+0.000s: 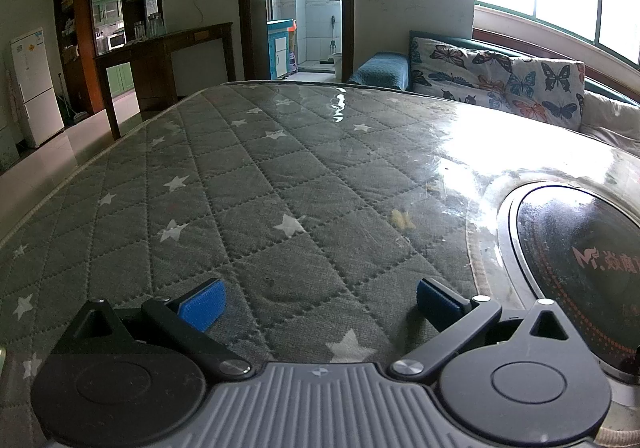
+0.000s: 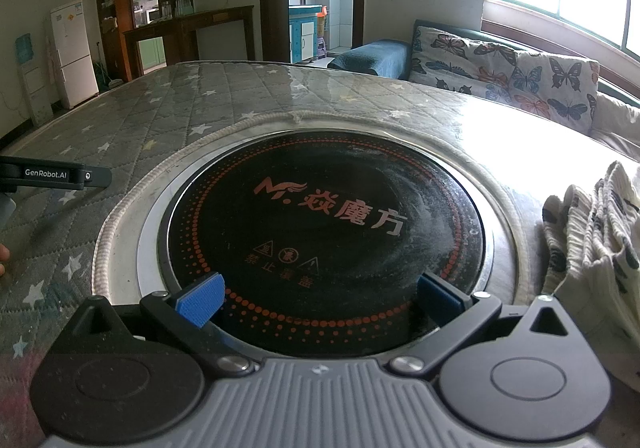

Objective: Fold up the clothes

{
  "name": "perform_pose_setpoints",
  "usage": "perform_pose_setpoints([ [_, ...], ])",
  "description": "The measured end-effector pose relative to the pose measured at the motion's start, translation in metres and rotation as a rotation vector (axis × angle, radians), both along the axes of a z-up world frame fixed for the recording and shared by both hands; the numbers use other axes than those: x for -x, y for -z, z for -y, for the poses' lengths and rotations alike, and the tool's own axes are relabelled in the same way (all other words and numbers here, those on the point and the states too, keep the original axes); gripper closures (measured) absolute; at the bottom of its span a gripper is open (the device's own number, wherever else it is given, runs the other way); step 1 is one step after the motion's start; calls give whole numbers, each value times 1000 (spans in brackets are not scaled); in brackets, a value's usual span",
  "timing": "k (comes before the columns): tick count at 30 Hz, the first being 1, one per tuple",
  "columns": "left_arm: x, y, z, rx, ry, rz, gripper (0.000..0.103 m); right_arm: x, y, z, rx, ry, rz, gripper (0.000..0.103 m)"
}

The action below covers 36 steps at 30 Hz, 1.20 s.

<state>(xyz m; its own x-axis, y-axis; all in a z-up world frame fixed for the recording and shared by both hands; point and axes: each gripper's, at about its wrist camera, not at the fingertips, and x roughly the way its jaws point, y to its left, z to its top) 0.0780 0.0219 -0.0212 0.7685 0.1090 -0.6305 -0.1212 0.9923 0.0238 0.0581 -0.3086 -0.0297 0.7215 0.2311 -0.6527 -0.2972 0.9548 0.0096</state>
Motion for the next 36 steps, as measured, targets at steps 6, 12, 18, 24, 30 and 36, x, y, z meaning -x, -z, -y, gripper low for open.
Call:
perform_pose_setpoints([
  [6,2,0,-1,0,0,0,0,0,0,0,0,0,0,0],
  [12,-3,-2,3,0,0,0,0,0,0,1,0,0,0,0],
  [18,-2,-1,2,0,0,0,0,0,0,1,0,-1,0,0],
  [24,0,-1,-1,0,0,0,0,1,0,1,0,-1,0,0],
  [30,-2,-1,3,0,0,0,0,1,0,1,0,-1,-1,0],
  [36,-2,-1,4,0,-1,0,0,1,0,0,-2,0,0,0],
])
